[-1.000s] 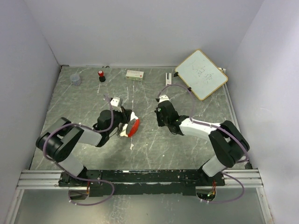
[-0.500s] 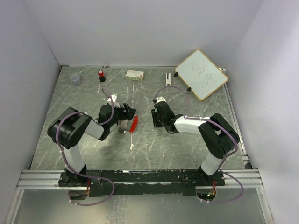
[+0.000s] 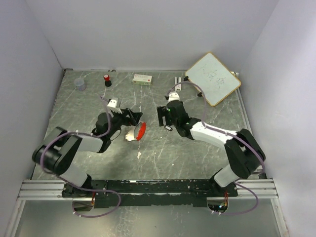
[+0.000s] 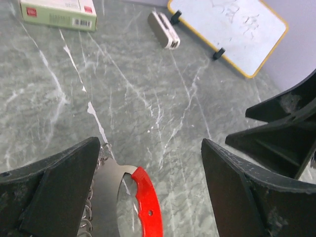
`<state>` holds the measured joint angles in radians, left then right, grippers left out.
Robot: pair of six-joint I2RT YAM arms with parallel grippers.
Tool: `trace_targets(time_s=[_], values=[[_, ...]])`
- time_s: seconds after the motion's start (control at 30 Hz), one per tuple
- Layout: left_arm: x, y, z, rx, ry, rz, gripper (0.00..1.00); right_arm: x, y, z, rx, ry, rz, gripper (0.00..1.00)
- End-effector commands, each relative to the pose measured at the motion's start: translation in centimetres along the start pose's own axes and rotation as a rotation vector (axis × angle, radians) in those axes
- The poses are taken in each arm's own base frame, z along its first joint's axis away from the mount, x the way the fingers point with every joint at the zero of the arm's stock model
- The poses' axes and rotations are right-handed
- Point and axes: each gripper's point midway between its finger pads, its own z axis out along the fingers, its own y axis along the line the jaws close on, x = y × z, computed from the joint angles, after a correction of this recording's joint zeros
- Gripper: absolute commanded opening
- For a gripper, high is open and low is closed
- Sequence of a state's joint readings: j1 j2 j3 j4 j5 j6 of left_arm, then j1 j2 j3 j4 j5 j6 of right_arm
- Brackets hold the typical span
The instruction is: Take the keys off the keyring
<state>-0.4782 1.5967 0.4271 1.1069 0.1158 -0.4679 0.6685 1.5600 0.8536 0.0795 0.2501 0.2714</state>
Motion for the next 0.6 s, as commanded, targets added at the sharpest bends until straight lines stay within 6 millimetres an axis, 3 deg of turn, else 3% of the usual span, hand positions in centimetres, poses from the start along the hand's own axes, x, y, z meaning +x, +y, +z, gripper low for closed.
trace_targets(time_s=[0.0,0.07,0.33,0.57], values=[[-1.9,-0.1,-2.1,-0.055,-0.022,0.086,0.95,-4.6,-2.9,-3.3,0.124,-0.163,0.005,0.89],[-2.1,0.1,-3.1,-0.095,-0.017,0.106,0.95,-5.8,-4.1,-5.0,0.176,-0.226,0.021,1.00],[-4.0,-0.1,-6.1,-0.159,-0.046,0.179,0.95,-8.3,-11.0,-12.8,0.492,-0.418,0.134,1.00],[-6.1,-1.5,-8.0,-0.139,-0.092,0.223,0.95,-8.4,-14.4,-18.0,0.632,-0.545,0.244,1.00]])
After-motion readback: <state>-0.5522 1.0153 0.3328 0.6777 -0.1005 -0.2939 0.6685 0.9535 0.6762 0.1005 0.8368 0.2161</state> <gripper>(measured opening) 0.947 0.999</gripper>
